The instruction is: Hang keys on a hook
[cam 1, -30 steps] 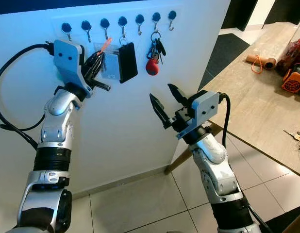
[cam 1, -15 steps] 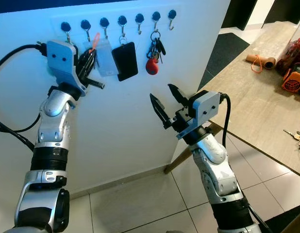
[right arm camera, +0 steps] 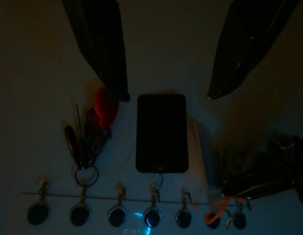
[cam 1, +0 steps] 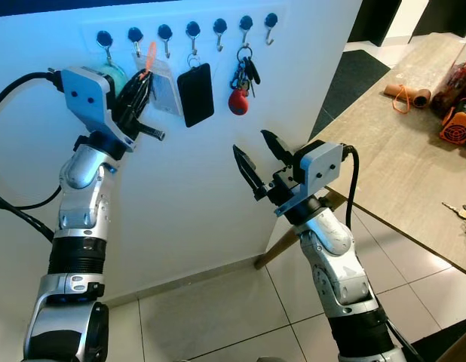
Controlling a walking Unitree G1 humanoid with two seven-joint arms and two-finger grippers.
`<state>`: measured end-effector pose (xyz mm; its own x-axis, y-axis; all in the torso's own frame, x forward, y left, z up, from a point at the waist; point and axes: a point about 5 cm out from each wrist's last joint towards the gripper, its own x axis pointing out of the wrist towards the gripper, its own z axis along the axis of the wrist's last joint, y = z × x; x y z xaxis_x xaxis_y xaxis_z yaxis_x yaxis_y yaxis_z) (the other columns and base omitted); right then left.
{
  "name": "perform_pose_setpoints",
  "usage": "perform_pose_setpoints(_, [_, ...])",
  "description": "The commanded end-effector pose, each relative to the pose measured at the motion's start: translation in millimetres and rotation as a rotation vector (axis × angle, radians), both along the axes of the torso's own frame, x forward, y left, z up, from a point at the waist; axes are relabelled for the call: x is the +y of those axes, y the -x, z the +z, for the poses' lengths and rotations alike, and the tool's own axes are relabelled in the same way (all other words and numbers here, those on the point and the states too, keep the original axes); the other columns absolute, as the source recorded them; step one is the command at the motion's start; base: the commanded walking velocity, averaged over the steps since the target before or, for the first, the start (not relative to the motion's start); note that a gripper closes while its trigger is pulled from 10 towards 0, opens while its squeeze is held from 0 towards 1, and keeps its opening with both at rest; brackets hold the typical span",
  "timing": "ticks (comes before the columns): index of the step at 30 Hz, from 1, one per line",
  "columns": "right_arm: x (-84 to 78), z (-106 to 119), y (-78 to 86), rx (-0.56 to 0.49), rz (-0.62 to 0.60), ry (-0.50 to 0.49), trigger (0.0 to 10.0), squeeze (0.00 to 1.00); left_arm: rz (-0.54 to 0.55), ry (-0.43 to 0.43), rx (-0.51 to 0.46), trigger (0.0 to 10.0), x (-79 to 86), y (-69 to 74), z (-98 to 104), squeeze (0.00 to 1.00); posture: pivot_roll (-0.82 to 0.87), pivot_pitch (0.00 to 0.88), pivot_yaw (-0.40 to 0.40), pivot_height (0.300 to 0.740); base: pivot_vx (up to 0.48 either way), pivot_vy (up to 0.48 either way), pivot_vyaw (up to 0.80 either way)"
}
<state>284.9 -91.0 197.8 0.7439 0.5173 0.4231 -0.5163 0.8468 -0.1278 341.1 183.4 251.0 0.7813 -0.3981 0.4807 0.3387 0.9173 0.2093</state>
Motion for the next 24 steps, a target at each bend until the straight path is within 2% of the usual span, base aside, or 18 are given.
perform_pose_setpoints(1, [-0.1, 0, 3.1, -0.002, 0.005, 0.001, 10.0, 0.0, -0.026, -0.017, -0.001, 10.0, -6.1, 2.7, -4, 0.0, 0.03, 0.082, -0.02, 0.74, 0.0, 0.0, 0.0])
perform_pose_setpoints(7, [0.7, -2, 3.1, 0.01, 0.008, 0.013, 10.0, 0.0, -0.091, -0.091, 0.051, 10.0, -16.5, 5.0, -16, 0.0, 0.03, 0.083, -0.018, 0.74, 0.0, 0.0, 0.0])
perform_pose_setpoints(12, [0.7, -2, 2.8, 0.012, 0.007, 0.015, 10.0, 0.0, -0.089, -0.112, 0.066, 10.0, -17.5, 3.9, -19, 0.0, 0.03, 0.084, -0.018, 0.74, 0.0, 0.0, 0.0])
perform_pose_setpoints(20, [0.4, -2, 2.5, 0.011, 0.005, 0.012, 10.0, 0.0, -0.092, -0.098, 0.048, 10.0, -17.4, 4.3, -15, 0.0, 0.03, 0.083, -0.018, 0.74, 0.0, 0.0, 0.0])
perform_pose_setpoints(24, [0.8, 0, 1.9, 0.004, 0.006, 0.006, 10.0, 0.0, -0.06, -0.088, 0.063, 10.0, -19.5, -0.8, -12, 0.0, 0.03, 0.082, -0.019, 0.74, 0.0, 0.0, 0.0])
